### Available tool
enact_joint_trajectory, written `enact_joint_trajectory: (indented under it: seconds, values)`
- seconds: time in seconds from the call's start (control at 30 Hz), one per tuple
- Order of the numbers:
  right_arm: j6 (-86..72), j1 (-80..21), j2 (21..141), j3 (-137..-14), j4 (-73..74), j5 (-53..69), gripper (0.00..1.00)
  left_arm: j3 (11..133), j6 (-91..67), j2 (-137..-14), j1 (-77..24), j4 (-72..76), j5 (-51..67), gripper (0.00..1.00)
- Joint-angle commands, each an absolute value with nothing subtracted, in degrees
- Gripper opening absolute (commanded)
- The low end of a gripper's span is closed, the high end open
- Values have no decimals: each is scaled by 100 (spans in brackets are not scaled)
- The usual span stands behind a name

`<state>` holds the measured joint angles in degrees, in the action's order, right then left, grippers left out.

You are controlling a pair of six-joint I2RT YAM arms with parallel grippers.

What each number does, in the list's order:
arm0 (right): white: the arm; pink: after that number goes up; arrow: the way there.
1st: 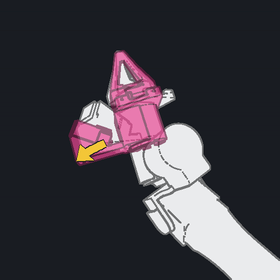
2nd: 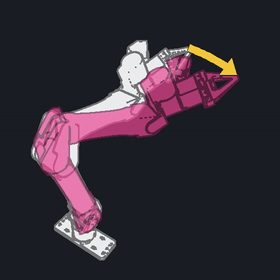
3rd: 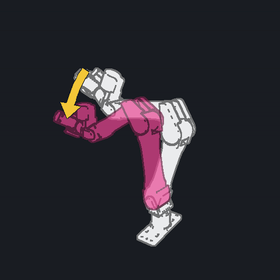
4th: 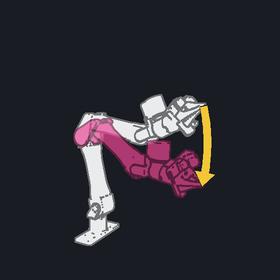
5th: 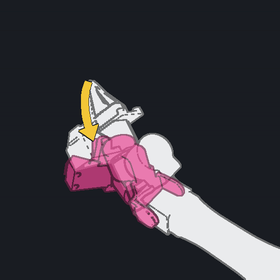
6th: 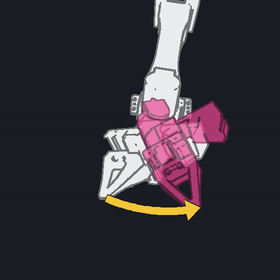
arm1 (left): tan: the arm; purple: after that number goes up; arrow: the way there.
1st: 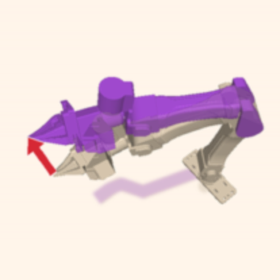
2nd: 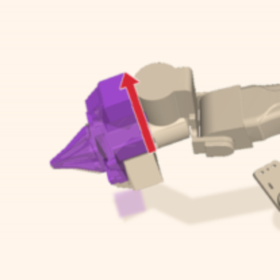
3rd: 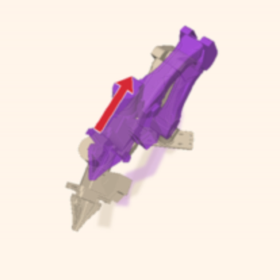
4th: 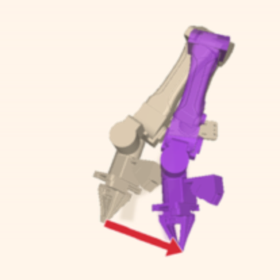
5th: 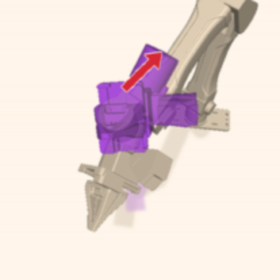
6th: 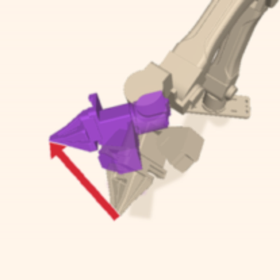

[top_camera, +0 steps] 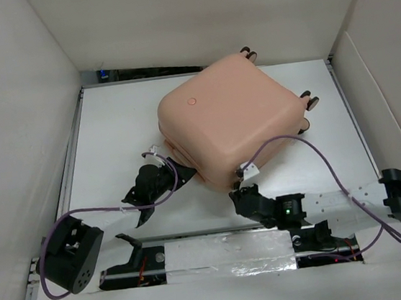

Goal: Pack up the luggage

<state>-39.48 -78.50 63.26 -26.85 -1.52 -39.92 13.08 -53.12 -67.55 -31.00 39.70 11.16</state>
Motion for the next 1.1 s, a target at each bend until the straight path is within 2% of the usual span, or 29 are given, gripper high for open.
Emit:
enact_joint_trajectory:
  seconds: [0.0, 0.1, 0.27, 0.47, 0.5, 0.53, 0.57, 0.63, 0.77, 0.97, 1.0, 1.07]
  values:
    - [-4412, -8596, 7178, -3435, -193, -3331, 0, 1520, -5309, -6890, -3226, 5123, 1275, 0]
    - [-4421, -8745, 7944, -4173, -9, -3787, 0, 1521, -5326, -6891, -3278, 5159, 1178, 0]
    - [-3737, -8509, 7990, -4386, -412, -3508, 0, 1591, -5177, -6776, -3278, 4992, 958, 0]
    - [-3612, -7542, 6805, -3297, -1344, -2612, 0, 1634, -4984, -6636, -3278, 4608, 695, 0]
    - [-3534, -7489, 6637, -3174, -1362, -2584, 0, 1704, -4801, -6575, -3278, 4144, 520, 5]
    - [-3533, -7410, 6375, -3060, -1188, -2575, 0, 1818, -4712, -6470, -3278, 3983, 432, 34]
    - [-3551, -7409, 6276, -3041, -1065, -2566, 0, 1845, -4659, -6425, -3200, 3842, 378, 45]
    - [-3577, -7357, 6127, -2997, -801, -2532, 0, 1907, -4571, -6329, -3059, 3631, 343, 62]
    - [-3647, -7356, 5950, -2848, -800, -2251, 0, 2197, -4307, -6424, -2725, 3305, 81, 62]
    - [-3648, -7356, 5907, -2848, -712, -2215, 0, 2575, -4123, -7215, -2514, 3577, 369, 58]
    - [-3621, -7356, 5854, -2830, -721, -2215, 0, 2627, -4079, -7338, -2514, 3690, 465, 56]
    - [-3621, -7356, 5792, -2795, -703, -2241, 0, 2777, -4052, -7663, -2514, 3726, 527, 46]
